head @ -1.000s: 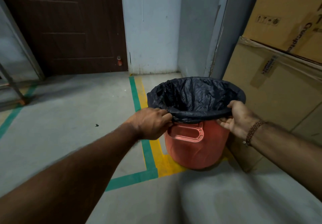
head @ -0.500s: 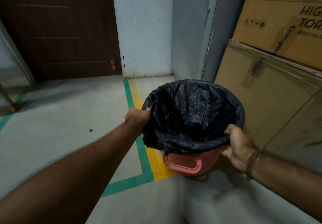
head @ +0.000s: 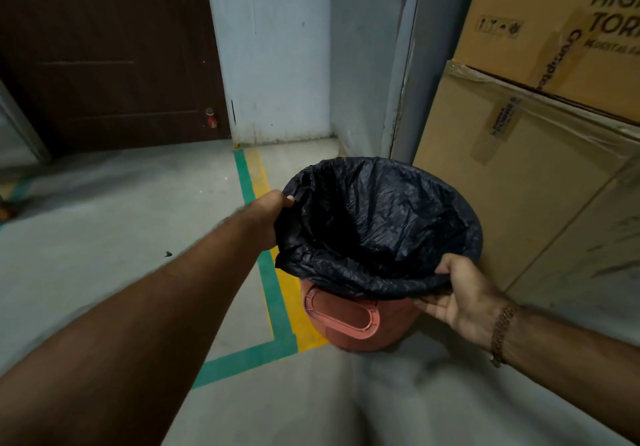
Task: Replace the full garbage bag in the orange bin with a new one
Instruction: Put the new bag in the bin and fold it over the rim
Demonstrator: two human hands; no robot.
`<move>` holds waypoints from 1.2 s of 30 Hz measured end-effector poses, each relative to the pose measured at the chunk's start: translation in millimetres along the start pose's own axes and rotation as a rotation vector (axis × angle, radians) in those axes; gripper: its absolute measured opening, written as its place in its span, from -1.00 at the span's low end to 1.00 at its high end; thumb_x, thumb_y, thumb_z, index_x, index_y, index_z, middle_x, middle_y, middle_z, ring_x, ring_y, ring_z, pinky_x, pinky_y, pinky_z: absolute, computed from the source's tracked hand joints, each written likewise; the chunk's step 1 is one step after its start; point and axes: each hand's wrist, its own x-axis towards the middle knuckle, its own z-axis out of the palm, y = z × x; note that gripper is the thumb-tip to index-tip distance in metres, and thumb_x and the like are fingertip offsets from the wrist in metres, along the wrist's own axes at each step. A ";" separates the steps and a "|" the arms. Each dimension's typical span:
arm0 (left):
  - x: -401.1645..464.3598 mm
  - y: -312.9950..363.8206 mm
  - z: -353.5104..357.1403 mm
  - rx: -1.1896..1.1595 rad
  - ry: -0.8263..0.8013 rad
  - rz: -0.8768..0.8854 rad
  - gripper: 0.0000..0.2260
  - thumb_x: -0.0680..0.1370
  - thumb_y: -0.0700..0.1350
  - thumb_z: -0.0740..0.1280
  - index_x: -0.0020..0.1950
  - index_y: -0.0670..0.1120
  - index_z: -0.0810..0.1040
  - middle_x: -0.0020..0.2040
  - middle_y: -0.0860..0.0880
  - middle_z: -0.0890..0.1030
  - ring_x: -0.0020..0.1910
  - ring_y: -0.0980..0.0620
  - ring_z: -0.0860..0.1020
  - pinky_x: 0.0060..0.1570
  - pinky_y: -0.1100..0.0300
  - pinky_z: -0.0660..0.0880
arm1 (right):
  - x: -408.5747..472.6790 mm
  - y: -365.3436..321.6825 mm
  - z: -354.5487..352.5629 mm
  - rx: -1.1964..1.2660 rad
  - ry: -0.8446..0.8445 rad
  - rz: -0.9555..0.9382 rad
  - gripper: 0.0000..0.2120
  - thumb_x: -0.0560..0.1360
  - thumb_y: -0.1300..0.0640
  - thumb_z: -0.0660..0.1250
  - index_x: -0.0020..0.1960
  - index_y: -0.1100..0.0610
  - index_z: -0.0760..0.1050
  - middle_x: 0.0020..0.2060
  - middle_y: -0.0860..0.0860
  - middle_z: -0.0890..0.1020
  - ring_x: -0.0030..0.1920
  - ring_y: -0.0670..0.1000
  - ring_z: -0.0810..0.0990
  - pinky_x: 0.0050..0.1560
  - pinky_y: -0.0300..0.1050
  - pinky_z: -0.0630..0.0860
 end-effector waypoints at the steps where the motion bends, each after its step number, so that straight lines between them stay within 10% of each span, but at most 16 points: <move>1: -0.6 1.4 -0.7 0.002 -0.002 -0.005 -0.76 0.71 -0.13 0.15 -0.08 -0.12 0.52 -0.12 -0.13 0.62 -0.14 -0.07 0.58 -0.12 0.12 0.48 | 0.1 0.0 0.3 -0.006 0.004 -0.002 -0.76 0.48 0.24 0.20 0.09 0.14 0.55 -0.10 0.13 0.69 -0.28 0.15 0.69 -0.37 -0.04 0.62; 7: -1.7 9.0 7.0 0.068 0.122 -0.051 -0.77 0.69 -0.13 0.19 -0.15 -0.10 0.48 -0.17 -0.08 0.57 -0.20 -0.05 0.53 -0.22 0.14 0.36 | -1.7 -3.3 2.7 0.011 -0.007 0.010 -0.73 0.46 0.26 0.19 0.10 0.14 0.54 -0.08 0.13 0.69 -0.28 0.16 0.72 -0.33 -0.03 0.63; 14: 3.3 14.1 2.2 0.037 0.102 -0.009 -0.83 0.71 -0.23 0.20 -0.07 -0.24 0.46 -0.12 -0.13 0.56 -0.14 -0.08 0.54 0.18 0.02 0.45 | 0.9 -4.2 1.7 -0.014 -0.038 0.068 -0.61 0.46 0.26 0.19 0.26 0.22 0.52 -0.03 0.18 0.71 -0.27 0.19 0.74 -0.36 -0.01 0.65; 24: 13.3 17.1 0.7 0.024 0.065 0.000 -0.86 0.72 -0.22 0.19 0.24 -0.23 0.46 -0.07 -0.13 0.59 0.05 -0.12 0.58 0.14 0.02 0.44 | -4.4 -75.4 -2.2 -0.758 -0.133 0.450 -0.35 0.57 -0.05 0.36 0.54 0.19 0.26 0.23 0.31 0.62 0.14 0.32 0.66 0.26 0.42 0.48; 31: 29.4 21.4 3.8 0.007 0.175 0.055 -0.67 0.72 -0.17 0.22 0.45 -0.29 0.41 0.36 -0.18 0.56 0.34 -0.15 0.54 0.33 -0.01 0.47 | 20.5 -90.6 -7.2 -0.593 0.084 0.083 -0.87 0.70 0.04 0.24 0.06 0.09 0.48 -0.09 0.04 0.57 -0.22 -0.01 0.51 -0.21 -0.06 0.55; 36: 37.0 18.1 9.6 -0.048 0.206 0.103 -0.67 0.71 -0.18 0.22 0.44 -0.30 0.43 0.34 -0.21 0.57 0.31 -0.20 0.55 0.20 -0.01 0.50 | 31.2 -89.7 -2.3 -0.504 0.082 0.133 -0.78 0.67 0.36 0.20 -0.10 0.15 0.43 -0.13 0.03 0.54 -0.10 0.03 0.54 0.23 0.04 0.54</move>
